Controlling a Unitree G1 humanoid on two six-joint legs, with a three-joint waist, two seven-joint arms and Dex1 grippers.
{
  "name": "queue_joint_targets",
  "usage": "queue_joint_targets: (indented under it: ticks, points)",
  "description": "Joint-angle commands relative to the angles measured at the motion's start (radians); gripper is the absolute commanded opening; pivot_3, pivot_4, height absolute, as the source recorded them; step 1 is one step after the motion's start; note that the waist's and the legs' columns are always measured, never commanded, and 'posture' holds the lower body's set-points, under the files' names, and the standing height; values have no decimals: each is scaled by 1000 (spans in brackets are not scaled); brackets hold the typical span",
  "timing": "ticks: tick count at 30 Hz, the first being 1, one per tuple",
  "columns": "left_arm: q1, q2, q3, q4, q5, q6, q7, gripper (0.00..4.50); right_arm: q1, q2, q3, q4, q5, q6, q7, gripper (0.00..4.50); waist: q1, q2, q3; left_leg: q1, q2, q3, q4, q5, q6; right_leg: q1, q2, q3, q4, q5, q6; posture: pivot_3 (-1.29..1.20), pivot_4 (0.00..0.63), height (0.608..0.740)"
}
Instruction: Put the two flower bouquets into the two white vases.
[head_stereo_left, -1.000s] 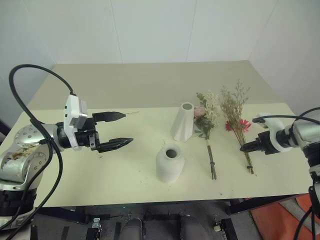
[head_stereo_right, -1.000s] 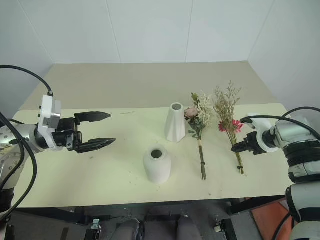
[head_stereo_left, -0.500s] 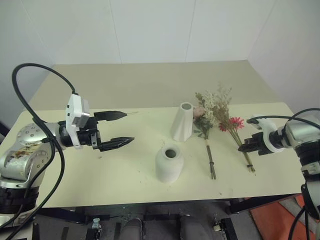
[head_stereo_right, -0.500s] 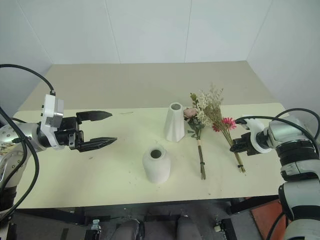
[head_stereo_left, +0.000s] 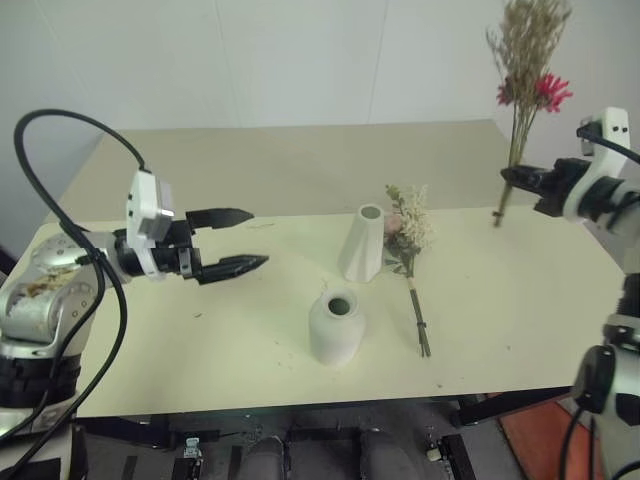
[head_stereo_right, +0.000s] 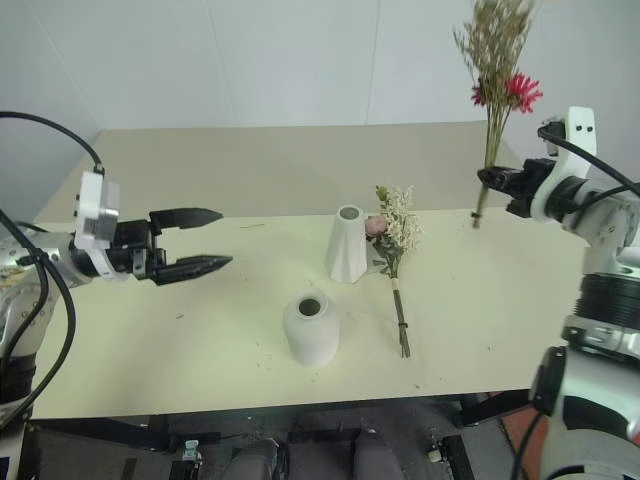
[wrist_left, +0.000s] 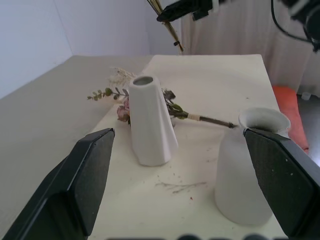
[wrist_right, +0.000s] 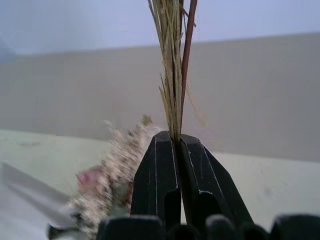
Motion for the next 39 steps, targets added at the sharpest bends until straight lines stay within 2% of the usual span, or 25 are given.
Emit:
queue_joint_targets:
  ticks: [1,3,7,15,26,39]
  points:
    - [-63,23,-7,38,-13,31,-35,4500,-9,58,-52,-157,95,-64,-28,24,0,0,0,0,0,0,0,0,0,0,0,0,0,0,0,0,150,740]
    - [-91,35,-24,62,3,45,-46,4500,-7,107,-54,-215,138,-67,-45,24,0,0,0,0,0,0,0,0,0,0,0,0,0,0,0,0,150,740]
    - [-142,26,-40,92,21,84,-16,4500,26,185,29,-335,129,-133,-81,24,1,0,0,-1,0,-1,-1,0,0,-1,-1,-1,0,0,0,0,150,740]
    - [-188,8,-57,107,20,154,29,4500,68,268,137,-457,148,-153,-114,24,1,0,0,0,0,-1,0,0,0,-1,-1,-1,0,0,0,0,150,740]
    - [-195,7,-58,109,36,157,32,4500,92,298,241,-382,88,-252,-130,24,1,0,0,0,0,-1,-1,0,0,-1,-1,-1,0,0,0,0,150,740]
    - [-182,14,-48,95,47,158,44,4500,140,315,300,-285,20,-337,-128,24,1,0,0,0,0,-1,-1,0,0,-1,-1,-1,1,0,-1,0,150,740]
